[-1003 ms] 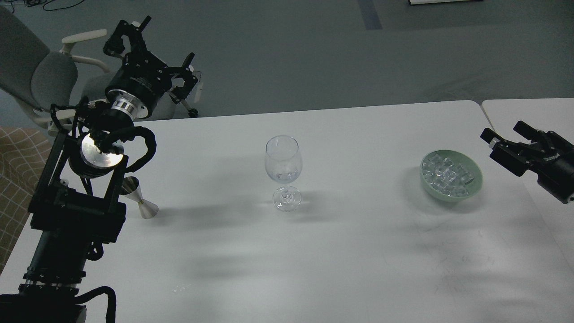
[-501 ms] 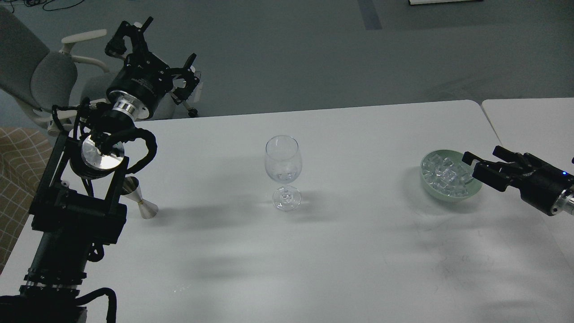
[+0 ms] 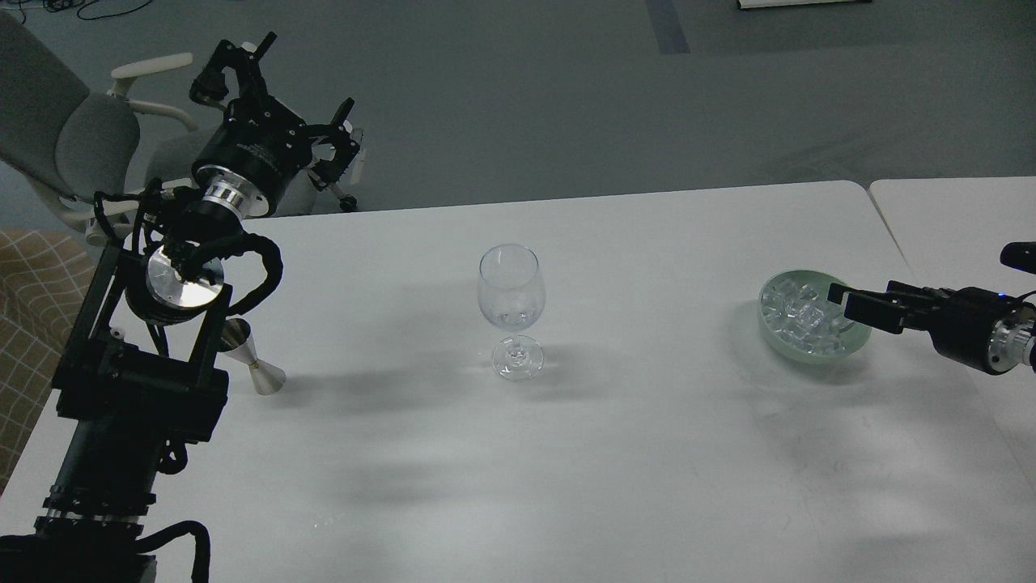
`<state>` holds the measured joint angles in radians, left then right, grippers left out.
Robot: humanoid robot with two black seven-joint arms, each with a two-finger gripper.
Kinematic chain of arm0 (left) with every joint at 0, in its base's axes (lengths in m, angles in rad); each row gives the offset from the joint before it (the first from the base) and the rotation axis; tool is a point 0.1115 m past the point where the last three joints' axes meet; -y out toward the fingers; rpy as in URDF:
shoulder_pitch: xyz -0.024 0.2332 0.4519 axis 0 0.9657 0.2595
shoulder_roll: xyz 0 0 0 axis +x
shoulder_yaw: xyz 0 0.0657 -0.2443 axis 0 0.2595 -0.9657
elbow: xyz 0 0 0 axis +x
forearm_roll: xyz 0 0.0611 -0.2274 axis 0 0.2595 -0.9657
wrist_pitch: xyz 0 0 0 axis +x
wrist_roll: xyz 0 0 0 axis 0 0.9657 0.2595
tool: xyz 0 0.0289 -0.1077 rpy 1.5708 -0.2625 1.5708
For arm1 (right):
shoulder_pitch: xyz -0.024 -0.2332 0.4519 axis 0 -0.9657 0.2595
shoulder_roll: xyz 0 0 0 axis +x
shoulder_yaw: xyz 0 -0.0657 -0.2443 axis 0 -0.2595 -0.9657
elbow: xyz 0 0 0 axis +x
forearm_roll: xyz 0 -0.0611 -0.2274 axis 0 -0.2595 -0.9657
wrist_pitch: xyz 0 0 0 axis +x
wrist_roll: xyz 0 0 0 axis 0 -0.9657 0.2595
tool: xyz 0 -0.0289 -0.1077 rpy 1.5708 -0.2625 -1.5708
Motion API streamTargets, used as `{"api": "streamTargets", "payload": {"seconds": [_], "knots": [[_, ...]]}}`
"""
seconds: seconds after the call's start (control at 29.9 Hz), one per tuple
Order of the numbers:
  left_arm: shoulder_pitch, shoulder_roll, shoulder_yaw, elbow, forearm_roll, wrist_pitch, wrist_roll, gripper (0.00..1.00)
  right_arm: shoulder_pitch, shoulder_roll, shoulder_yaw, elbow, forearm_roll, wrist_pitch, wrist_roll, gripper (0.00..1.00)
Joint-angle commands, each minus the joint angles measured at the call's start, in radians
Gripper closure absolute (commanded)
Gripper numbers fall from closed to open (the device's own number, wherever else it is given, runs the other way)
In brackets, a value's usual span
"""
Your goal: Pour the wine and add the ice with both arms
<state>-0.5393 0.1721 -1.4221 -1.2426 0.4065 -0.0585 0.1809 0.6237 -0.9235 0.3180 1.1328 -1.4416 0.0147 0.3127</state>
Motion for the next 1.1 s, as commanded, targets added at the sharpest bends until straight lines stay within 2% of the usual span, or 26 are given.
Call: {"api": "streamTargets", "payload": {"seconds": [0.0,0.17,0.2,0.27,0.33,0.77,1.07], "knots": [[0.001,0.000,0.000,0.000,0.000,-0.001,-0.001,0.02,0.010,0.002,0.001,0.004,0.001,0.018,-0.033,0.00],[0.001,0.000,0.000,0.000,0.000,-0.001,-0.001,0.02,0.017,0.041,0.001,0.004,0.006,0.018,-0.041,0.05],[0.001,0.000,0.000,0.000,0.000,-0.001,-0.001,0.02,0.018,0.041,0.001,0.004,0.007,0.018,-0.041,0.08],[0.001,0.000,0.000,0.000,0.000,-0.001,-0.001,0.02,0.019,0.041,0.001,0.005,0.010,0.018,-0.044,0.21],[-0.001,0.000,0.000,0.000,0.000,-0.001,0.000,0.02,0.018,0.045,0.001,0.007,0.010,0.019,-0.053,0.28],[0.001,0.000,0.000,0.000,0.000,-0.006,-0.001,0.02,0.042,0.058,0.003,0.015,0.012,0.117,-0.079,0.31],[0.002,0.000,0.000,0.000,0.000,-0.014,-0.001,0.02,0.067,0.086,-0.001,0.010,0.018,0.177,-0.118,0.31]]}}
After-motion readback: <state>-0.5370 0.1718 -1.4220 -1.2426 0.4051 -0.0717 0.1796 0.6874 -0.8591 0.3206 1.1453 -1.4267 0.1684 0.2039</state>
